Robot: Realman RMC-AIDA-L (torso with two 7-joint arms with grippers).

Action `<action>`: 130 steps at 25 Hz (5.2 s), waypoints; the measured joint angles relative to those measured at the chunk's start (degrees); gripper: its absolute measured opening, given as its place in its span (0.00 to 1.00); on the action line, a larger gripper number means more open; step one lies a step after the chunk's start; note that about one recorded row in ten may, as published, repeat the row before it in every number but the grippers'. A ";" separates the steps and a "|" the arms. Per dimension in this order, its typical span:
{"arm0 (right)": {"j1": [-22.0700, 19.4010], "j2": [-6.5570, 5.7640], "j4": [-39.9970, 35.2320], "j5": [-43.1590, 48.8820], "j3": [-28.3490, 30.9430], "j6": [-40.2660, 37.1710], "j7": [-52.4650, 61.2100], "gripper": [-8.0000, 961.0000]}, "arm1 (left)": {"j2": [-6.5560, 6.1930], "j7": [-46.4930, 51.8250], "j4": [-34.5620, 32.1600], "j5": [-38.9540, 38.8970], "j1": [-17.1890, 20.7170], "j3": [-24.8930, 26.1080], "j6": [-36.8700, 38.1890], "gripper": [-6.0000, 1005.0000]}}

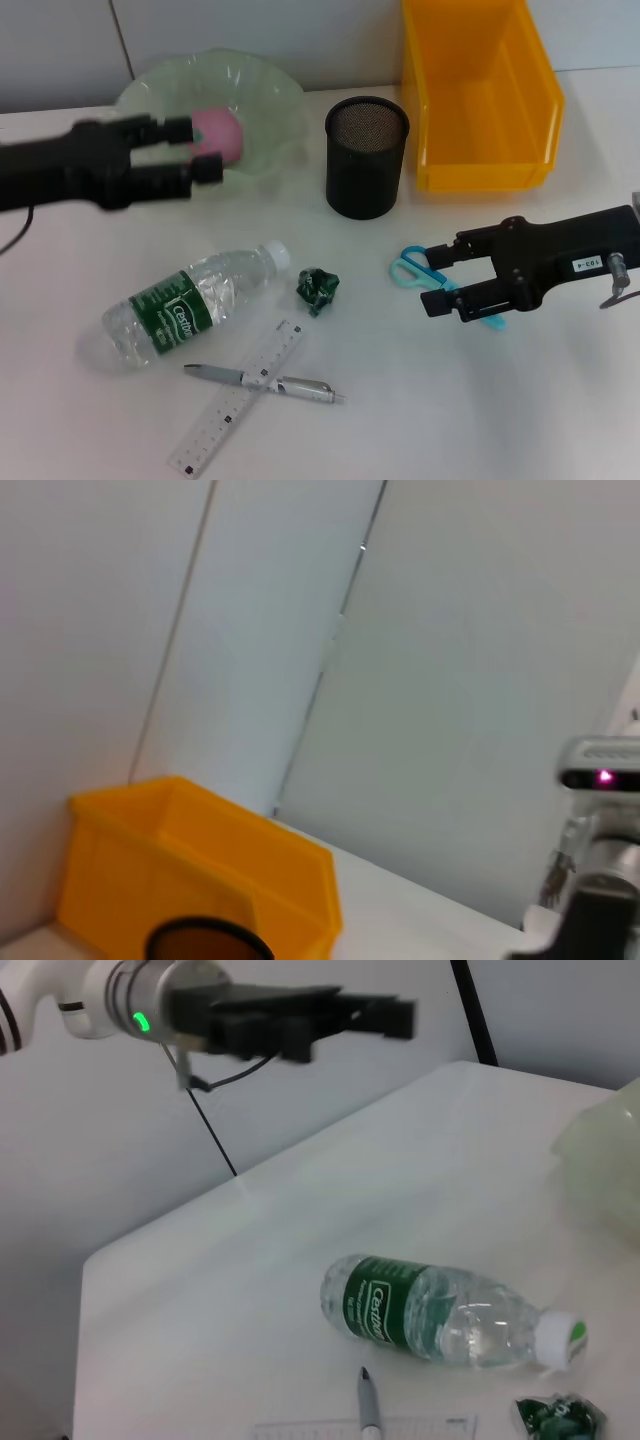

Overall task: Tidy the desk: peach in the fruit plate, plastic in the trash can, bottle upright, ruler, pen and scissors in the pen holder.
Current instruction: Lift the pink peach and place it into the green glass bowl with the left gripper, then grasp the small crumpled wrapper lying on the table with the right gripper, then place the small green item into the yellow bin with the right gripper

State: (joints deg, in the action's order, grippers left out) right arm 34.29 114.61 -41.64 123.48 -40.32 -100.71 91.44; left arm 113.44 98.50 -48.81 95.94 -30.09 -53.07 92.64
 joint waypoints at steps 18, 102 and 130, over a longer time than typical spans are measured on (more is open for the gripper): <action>0.34 0.00 -1.28 0.76 -0.02 0.14 -0.23 0.71 | 3.53 -4.16 -1.86 12.57 1.93 -0.13 3.56 0.84; 22.30 5.27 8.20 5.61 -45.89 38.96 21.40 0.65 | 0.94 -2.66 -1.89 12.86 3.73 2.35 3.51 0.84; 7.27 4.00 -26.46 12.47 -21.07 22.42 30.02 0.28 | 1.07 -2.75 -1.69 12.85 3.82 2.35 3.71 0.84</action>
State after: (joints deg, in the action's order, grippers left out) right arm 41.56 118.61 -68.11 135.94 -61.39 -78.30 121.46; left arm 114.51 95.75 -50.50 108.80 -26.27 -50.71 96.35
